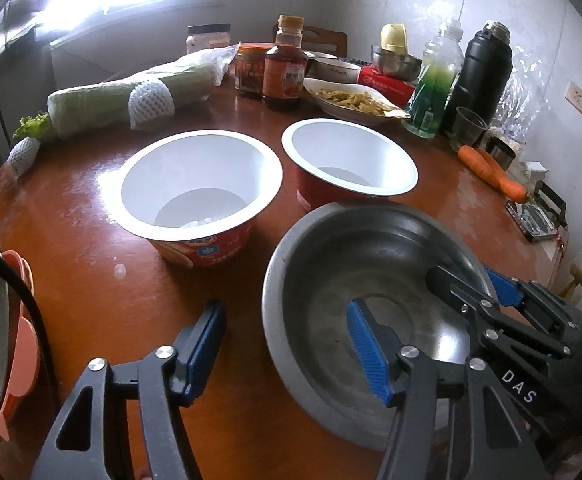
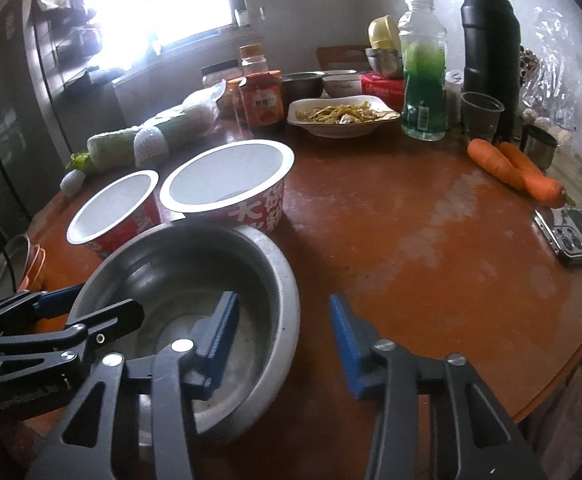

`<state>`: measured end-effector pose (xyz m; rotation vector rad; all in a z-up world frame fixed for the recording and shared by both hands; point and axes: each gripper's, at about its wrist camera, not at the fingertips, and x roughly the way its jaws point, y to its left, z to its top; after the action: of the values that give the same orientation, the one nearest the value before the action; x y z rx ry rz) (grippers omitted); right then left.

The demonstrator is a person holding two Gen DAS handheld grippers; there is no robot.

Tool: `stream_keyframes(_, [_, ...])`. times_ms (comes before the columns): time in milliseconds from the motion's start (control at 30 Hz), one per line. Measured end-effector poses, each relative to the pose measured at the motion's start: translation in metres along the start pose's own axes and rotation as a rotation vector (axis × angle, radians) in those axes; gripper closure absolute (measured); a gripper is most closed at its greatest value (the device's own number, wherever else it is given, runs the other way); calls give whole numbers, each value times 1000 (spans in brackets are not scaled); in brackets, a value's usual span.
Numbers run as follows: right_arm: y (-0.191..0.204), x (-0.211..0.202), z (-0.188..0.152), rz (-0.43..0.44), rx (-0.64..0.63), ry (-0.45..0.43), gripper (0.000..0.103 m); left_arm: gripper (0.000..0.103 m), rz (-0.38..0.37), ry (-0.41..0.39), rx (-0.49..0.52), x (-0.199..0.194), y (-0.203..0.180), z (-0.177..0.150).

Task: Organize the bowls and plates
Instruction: 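Grasp the steel bowl rim with both tools and lift it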

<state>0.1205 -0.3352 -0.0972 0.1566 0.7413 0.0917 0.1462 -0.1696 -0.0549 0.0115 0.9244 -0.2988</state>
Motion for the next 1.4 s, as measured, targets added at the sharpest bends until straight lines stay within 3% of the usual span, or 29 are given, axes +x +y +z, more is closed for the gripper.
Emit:
stream_keyframes(233, [7, -4, 0, 24, -28, -11, 74, 65, -36, 0, 10, -2, -4, -2])
stream_keyframes(967, [63, -28, -10, 102, -157, -11, 75, 65, 33, -10, -51, -48, 38, -33])
stream_keyframes(1400, [88, -23, -20, 147, -208, 25, 75, 65, 75, -19, -83, -52, 58, -38])
